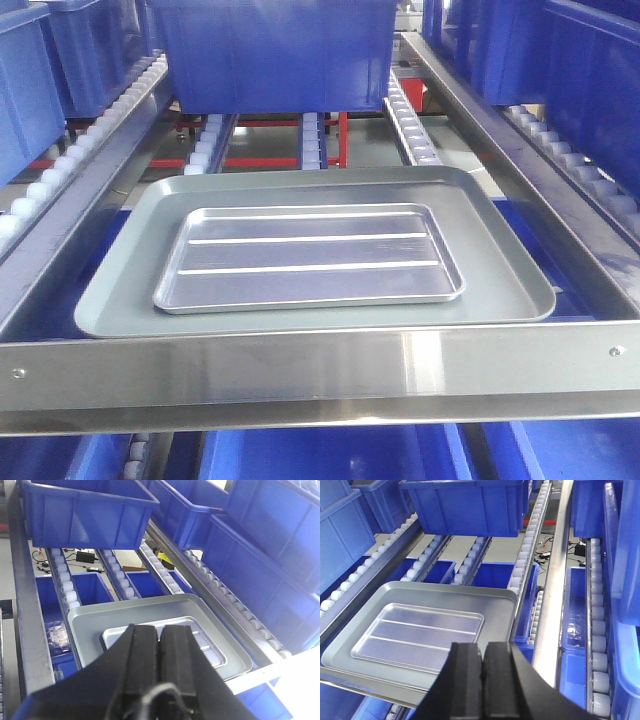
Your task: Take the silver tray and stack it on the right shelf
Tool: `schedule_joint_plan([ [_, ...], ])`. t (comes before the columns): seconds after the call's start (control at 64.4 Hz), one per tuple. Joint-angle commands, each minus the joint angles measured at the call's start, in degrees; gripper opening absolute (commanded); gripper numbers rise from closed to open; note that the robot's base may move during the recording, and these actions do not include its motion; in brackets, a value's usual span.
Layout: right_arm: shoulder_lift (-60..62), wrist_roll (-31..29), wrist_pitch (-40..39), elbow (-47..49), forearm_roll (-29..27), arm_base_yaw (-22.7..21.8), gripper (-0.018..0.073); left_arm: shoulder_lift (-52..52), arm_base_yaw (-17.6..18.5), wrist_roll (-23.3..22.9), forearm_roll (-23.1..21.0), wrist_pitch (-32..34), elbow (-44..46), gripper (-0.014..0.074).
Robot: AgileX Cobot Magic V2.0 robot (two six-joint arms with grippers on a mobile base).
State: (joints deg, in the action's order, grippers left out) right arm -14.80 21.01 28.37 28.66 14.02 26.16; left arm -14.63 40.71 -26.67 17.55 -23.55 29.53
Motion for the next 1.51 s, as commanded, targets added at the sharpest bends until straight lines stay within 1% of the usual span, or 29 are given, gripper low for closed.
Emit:
schedule_joint_plan([
  [0.0, -0.5, -0.5, -5.1, 1.5, 1.5, -0.3, 0.0048, -0.4, 0.4, 0.0, 0.2, 4.9, 1.5, -0.0092],
  [0.202, -0.5, -0.5, -5.1, 1.5, 1.5, -0.3, 0.0048, -0.4, 0.4, 0.0, 0.1, 4.4, 1.4, -0.0092],
  [0.233, -0.5, -0.5, -5.1, 1.5, 1.5, -0.3, 0.0048, -0.4, 0.4, 0.9, -0.5, 4.3, 1.3, -0.0092],
  [0.249, -0.5, -0.5, -5.1, 1.5, 1.5, -0.3, 0.0048, -0.4, 0.4, 2.6, -1.7, 4.3, 1.3, -0.0092],
  [0.28, -0.5, -0.5, -5.1, 1.5, 1.5, -0.3, 0.0048, -0.4, 0.4, 7.5, -5.8, 4.3, 1.3, -0.0092],
  [0.295, -0.5, -0.5, -5.1, 1.5, 1.5, -0.3, 0.0048, -0.4, 0.4, 11.4, -7.5, 4.3, 1.3, -0.0092],
  [0.311, -0.5, -0.5, -5.1, 1.5, 1.5, -0.3, 0.0048, -0.4, 0.3, 15.7, -10.4, 4.1, 1.3, -0.0092],
  [0.326, -0.5, -0.5, -5.1, 1.5, 1.5, -0.3, 0.0048, -0.4, 0.2, 18.5, -13.3, 4.0, 1.3, -0.0092],
  [0.357, -0.5, -0.5, -5.1, 1.5, 1.5, -0.3, 0.0048, -0.4, -0.1, 25.1, -17.6, 4.1, 1.0, -0.0092],
  [0.388, -0.5, -0.5, -5.1, 1.5, 1.5, -0.3, 0.0048, -0.4, -0.8, 28.3, -20.4, 4.5, 0.5, -0.0092],
  [0.419, -0.5, -0.5, -5.1, 1.5, 1.5, -0.3, 0.0048, -0.4, -1.4, 30.0, -21.9, 4.8, 0.1, -0.0092],
  [0.482, -0.5, -0.5, -5.1, 1.5, 1.5, -0.3, 0.0048, -0.3, -3.5, 30.1, -22.0, 5.5, -1.3, -0.0092],
  [0.575, -0.5, -0.5, -5.1, 1.5, 1.5, -0.3, 0.0048, 1.5, -8.4, 30.1, -22.1, 8.7, -4.8, -0.0092],
  [0.59, -0.5, -0.5, -5.1, 1.5, 1.5, -0.3, 0.0048, 1.8, -8.7, 30.1, -22.1, 9.1, -5.4, -0.0092],
  [0.637, -0.5, -0.5, -5.1, 1.5, 1.5, -0.3, 0.0048, 3.8, -11.5, 30.1, -22.1, 10.2, -7.6, -0.0092],
  [0.746, -0.5, -0.5, -5.1, 1.5, 1.5, -0.3, 0.0048, 10.1, -18.2, 30.1, -24.1, 10.5, -13.2, -0.0092],
  [0.87, -0.5, -0.5, -5.1, 1.5, 1.5, -0.3, 0.0048, 16.5, -24.2, 30.1, -24.8, 10.6, -18.8, -0.0092],
  [0.979, -0.5, -0.5, -5.1, 1.4, 1.5, -0.3, 0.0048, 15.9, -28.7, 30.1, -26.0, 14.4, -23.1, -0.0092],
  [1.196, -0.5, -0.5, -5.1, 1.4, 1.5, -0.3, 0.0048, 16.0, -34.9, 30.1, -26.0, 27.8, -32.5, -0.0092],
  [1.227, -0.5, -0.5, -5.1, 1.4, 1.5, -0.3, 0.0048, 16.0, -35.6, 30.1, -26.0, 25.9, -32.3, -0.0092],
  [1.289, -0.5, -0.5, -5.1, 1.4, 1.5, -0.3, 0.0048, 16.0, -36.4, 30.1, -26.0, 26.5, -32.3, -0.0092],
  [1.491, -0.5, -0.5, -5.1, 1.4, 1.5, -0.3, 0.0048, 16.0, -36.4, 30.1, -26.0, 26.8, -32.3, -0.0092],
])
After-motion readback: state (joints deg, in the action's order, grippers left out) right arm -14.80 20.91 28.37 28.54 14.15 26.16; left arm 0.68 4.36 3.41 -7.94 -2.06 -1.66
